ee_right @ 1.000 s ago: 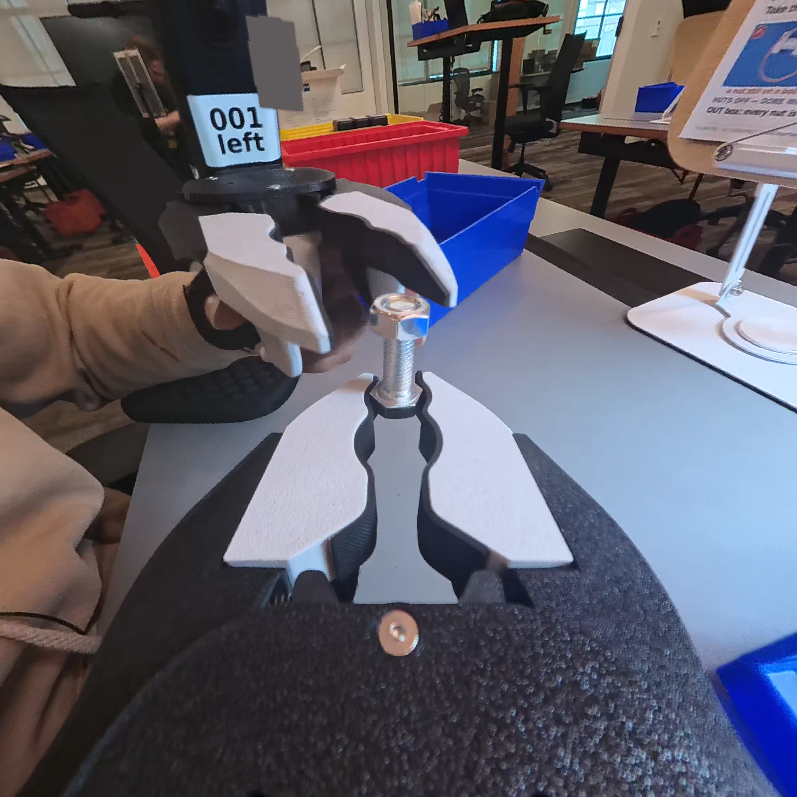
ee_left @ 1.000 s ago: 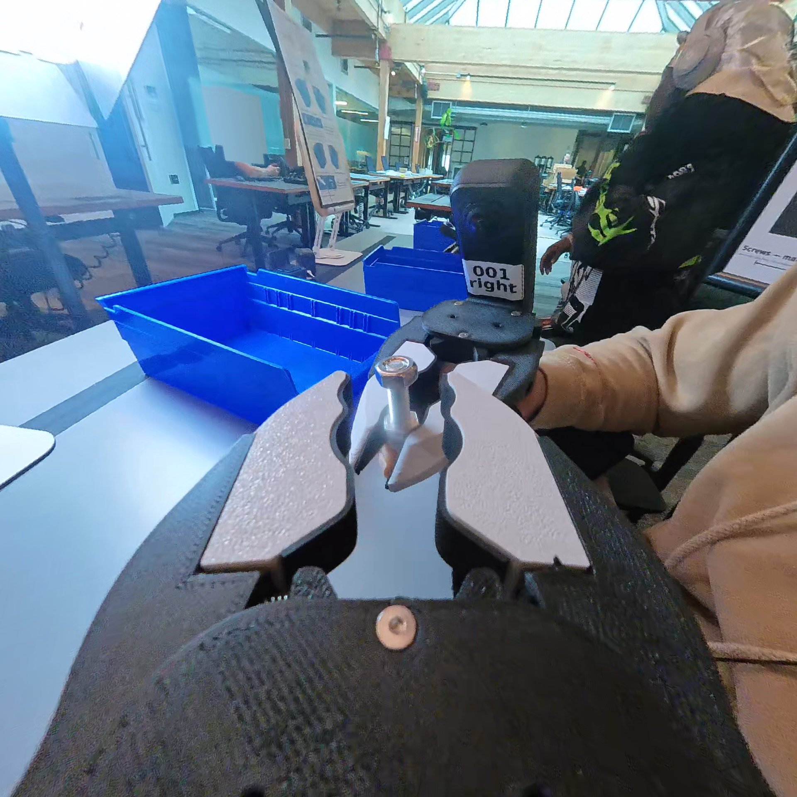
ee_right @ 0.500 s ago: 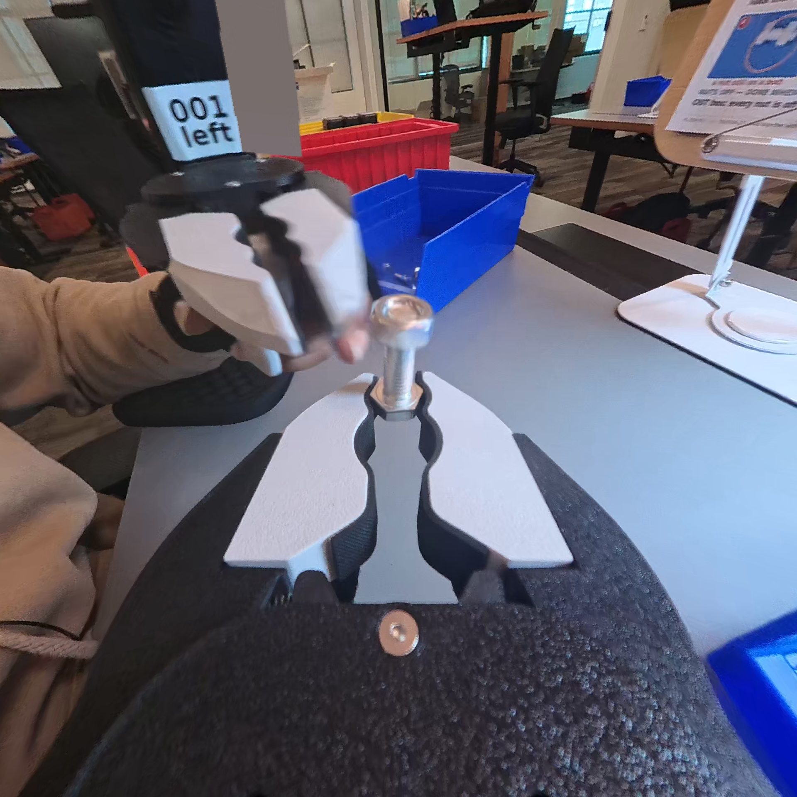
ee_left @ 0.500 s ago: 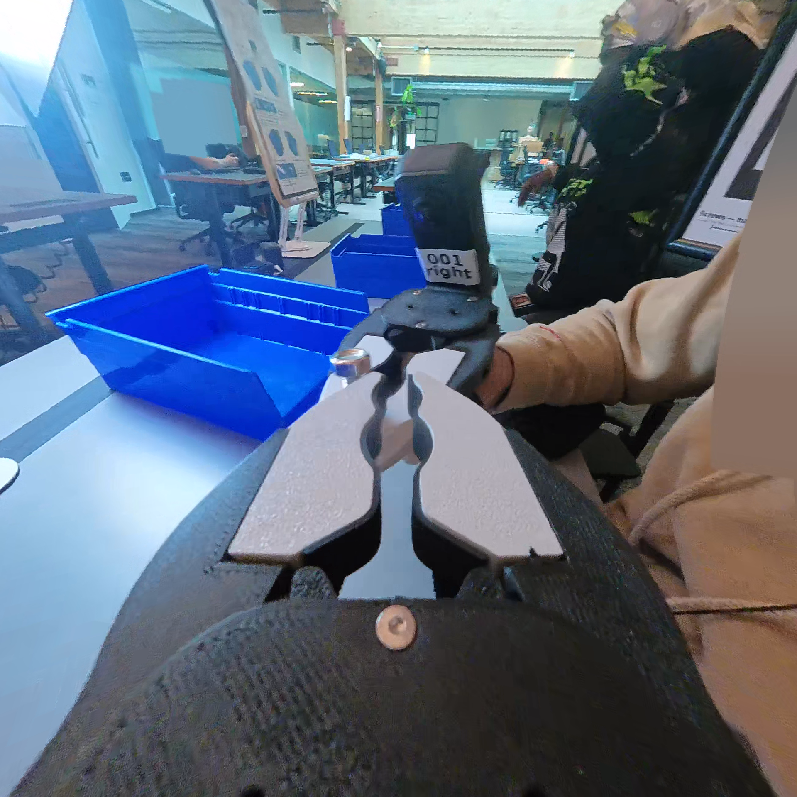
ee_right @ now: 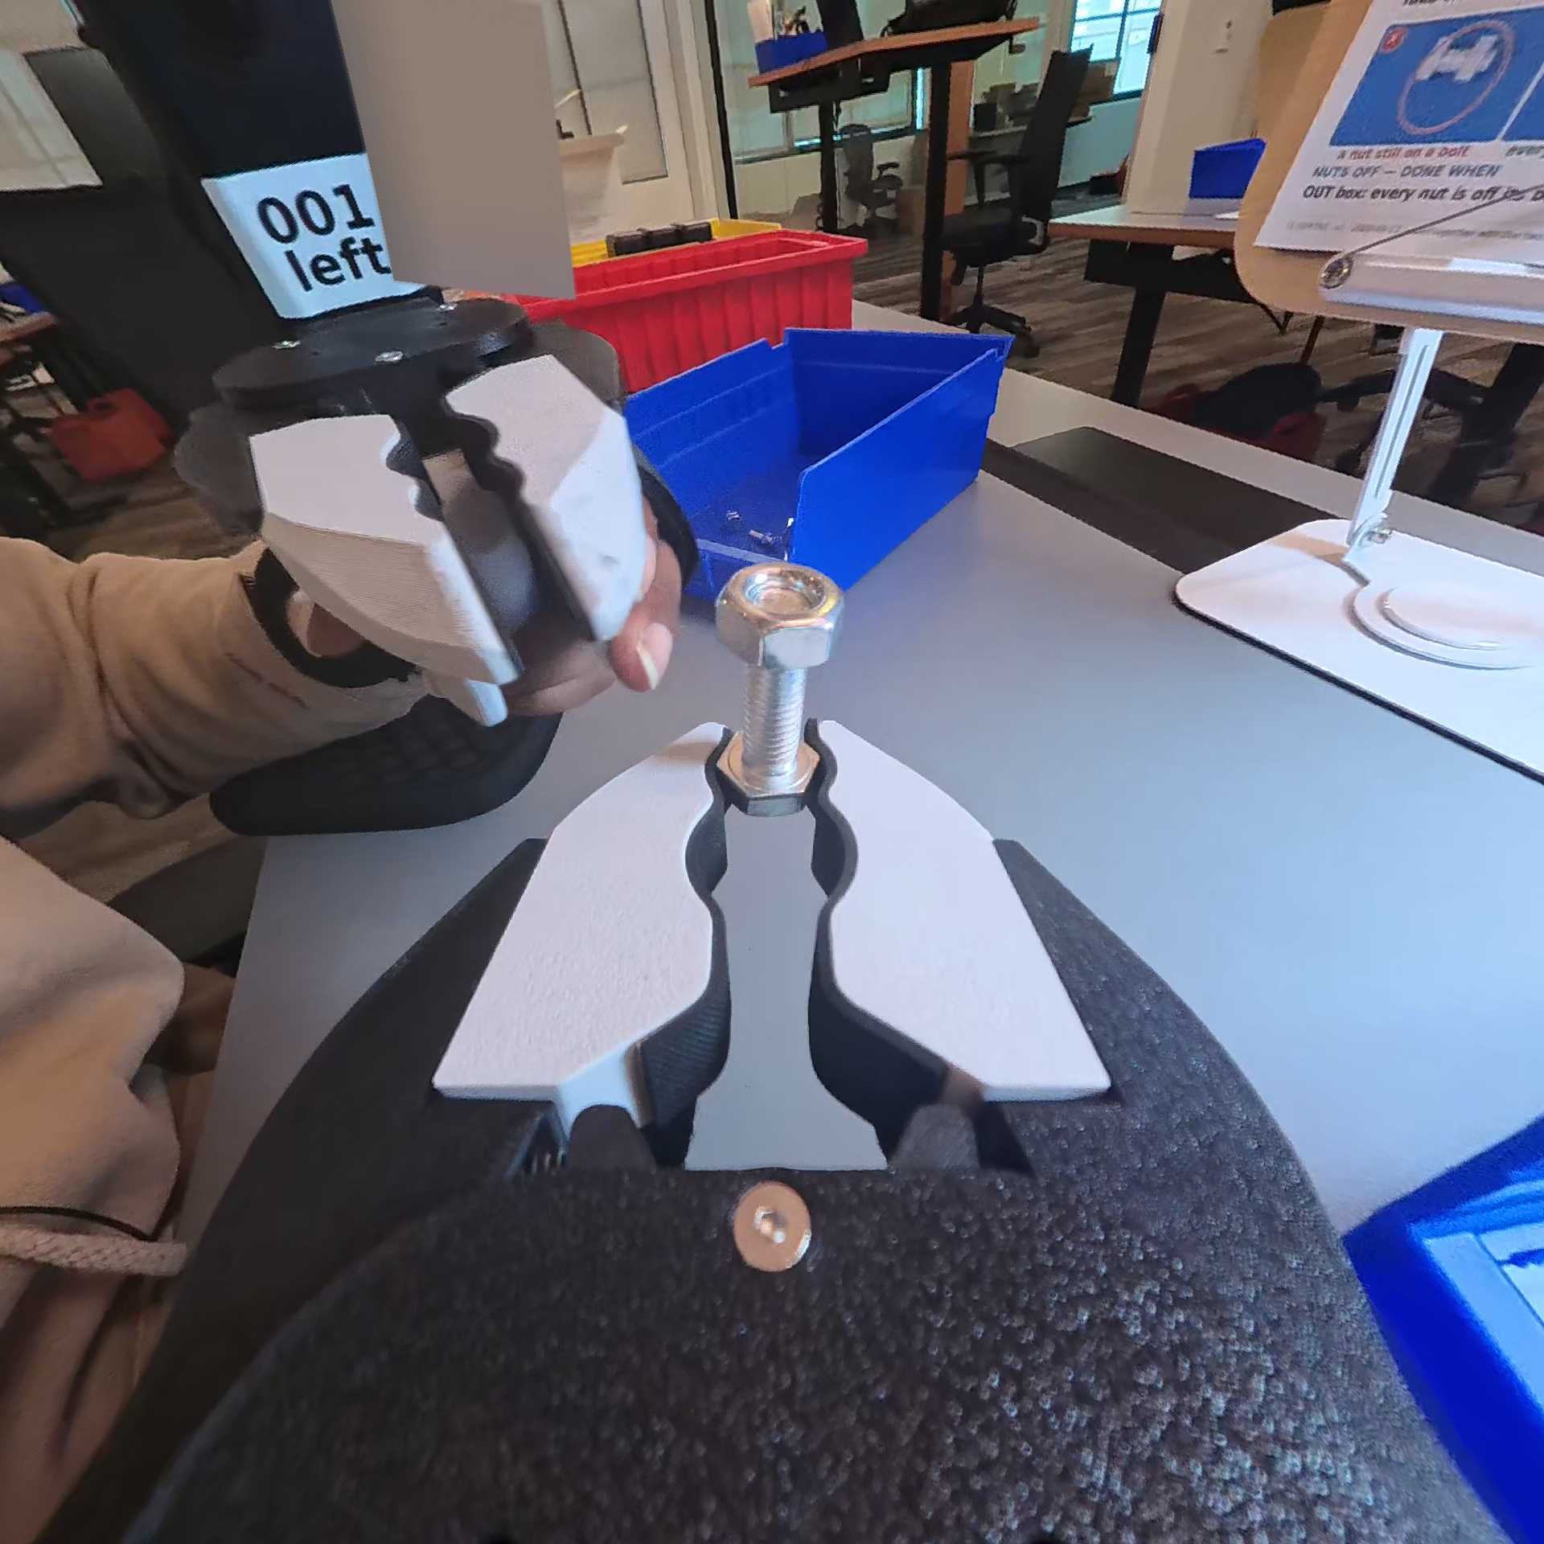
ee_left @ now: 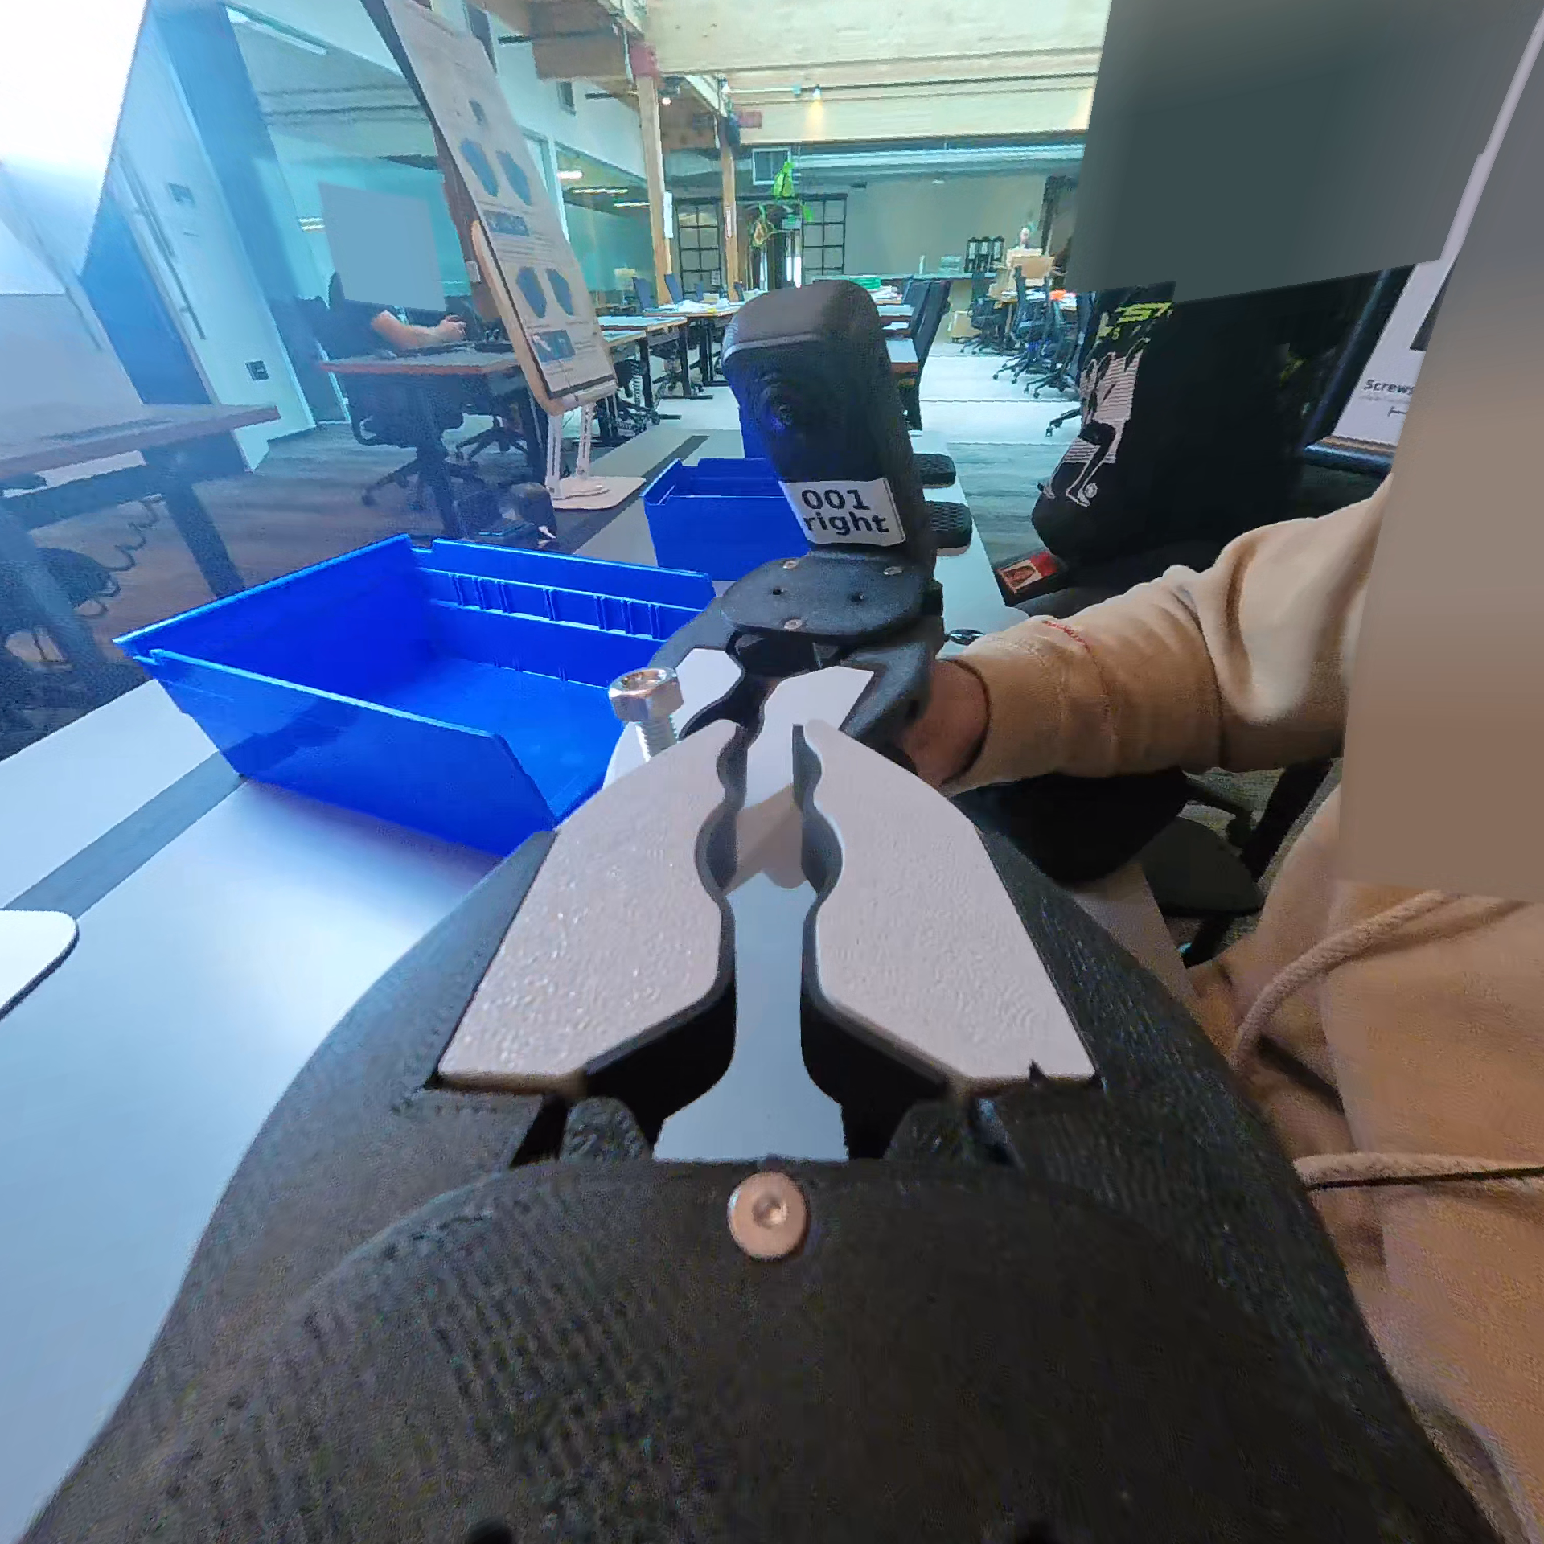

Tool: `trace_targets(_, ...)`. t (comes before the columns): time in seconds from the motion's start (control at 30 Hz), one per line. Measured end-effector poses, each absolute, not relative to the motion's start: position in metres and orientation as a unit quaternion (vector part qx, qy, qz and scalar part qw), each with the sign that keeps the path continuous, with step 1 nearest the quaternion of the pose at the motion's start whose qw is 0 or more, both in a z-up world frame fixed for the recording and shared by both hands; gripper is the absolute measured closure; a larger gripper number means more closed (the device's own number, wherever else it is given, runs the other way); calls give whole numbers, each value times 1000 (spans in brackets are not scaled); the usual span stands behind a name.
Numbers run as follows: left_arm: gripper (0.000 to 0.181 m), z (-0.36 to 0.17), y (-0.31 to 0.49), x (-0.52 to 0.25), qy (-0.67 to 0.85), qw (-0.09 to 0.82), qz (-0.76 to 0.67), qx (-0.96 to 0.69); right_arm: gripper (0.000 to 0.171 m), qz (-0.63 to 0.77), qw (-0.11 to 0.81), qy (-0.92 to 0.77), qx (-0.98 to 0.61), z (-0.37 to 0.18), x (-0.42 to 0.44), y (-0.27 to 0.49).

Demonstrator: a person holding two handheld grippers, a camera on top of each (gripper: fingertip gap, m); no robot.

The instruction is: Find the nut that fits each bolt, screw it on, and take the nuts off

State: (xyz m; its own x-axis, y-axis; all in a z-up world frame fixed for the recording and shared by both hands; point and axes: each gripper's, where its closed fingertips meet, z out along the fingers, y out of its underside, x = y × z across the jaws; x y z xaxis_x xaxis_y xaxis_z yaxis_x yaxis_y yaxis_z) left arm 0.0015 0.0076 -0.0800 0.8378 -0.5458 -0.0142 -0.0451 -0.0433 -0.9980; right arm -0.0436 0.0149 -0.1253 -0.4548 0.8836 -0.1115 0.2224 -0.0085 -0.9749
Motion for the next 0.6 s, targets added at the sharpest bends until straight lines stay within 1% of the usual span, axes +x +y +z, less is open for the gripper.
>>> trace_targets(0.07, 166, -81, 12, -6, 194, 665, -182, -698, 155, 563, 293, -644, -428, -125, -43, 12)
trace_targets(0.17, 143, -84, 21, -17, 154, 669, -176, -705, 155, 559, 287, -655, -420, -129, -42, 3)
trace_targets(0.2, 141, -86, 22, -15, 158, 665, -177, -708, 155, 558, 286, -657, -418, -130, -42, 2)
trace_targets(0.27, 146, -87, 18, -7, 181, 661, -183, -705, 155, 557, 286, -657, -420, -131, -43, 3)
trace_targets(0.3, 155, -85, 14, -3, 193, 661, -186, -701, 155, 556, 287, -654, -425, -131, -43, 6)
trace_targets(0.33, 170, -83, 9, 2, 209, 659, -199, -695, 155, 556, 289, -650, -430, -130, -44, 10)
trace_targets(0.43, 167, -79, 9, -1, 203, 667, -196, -690, 155, 557, 291, -645, -435, -129, -44, 15)
trace_targets(0.6, 145, -86, 21, -14, 159, 668, -183, -703, 155, 554, 283, -661, -420, -133, -42, 2)
